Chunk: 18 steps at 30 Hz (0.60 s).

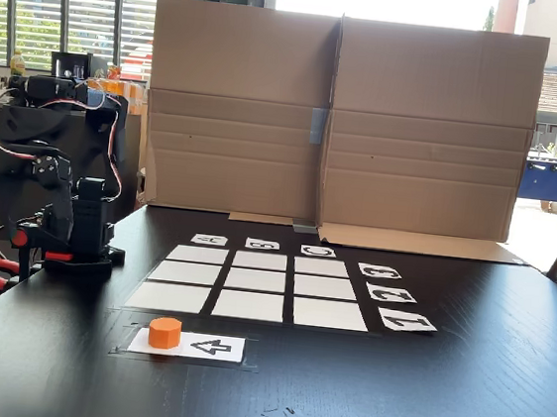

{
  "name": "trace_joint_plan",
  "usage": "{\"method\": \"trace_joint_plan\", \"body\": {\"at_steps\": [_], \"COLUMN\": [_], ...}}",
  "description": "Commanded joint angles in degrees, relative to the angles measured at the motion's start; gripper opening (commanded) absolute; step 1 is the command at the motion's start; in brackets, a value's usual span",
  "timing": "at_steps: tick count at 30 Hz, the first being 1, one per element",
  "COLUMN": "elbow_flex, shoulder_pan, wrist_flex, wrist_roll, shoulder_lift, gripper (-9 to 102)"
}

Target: Pick up the round, orange token and place it in the grid on square A1.

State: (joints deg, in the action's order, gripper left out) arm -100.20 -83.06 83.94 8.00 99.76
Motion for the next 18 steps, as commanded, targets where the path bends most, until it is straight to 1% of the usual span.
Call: {"method": "trace_joint_plan", "body": {"at_steps": [1, 10, 18], "elbow_flex": [3.96, 15.29, 27.42], "shoulder_pan": [4.04, 14.06, 18.11], "wrist_flex": [0.35, 0.35, 0.44], "wrist_roll": [0.0, -3.43, -5.63], "shoulder_lift": [-2.81, -15.47, -26.54], "gripper": [27, 28, 32]}}
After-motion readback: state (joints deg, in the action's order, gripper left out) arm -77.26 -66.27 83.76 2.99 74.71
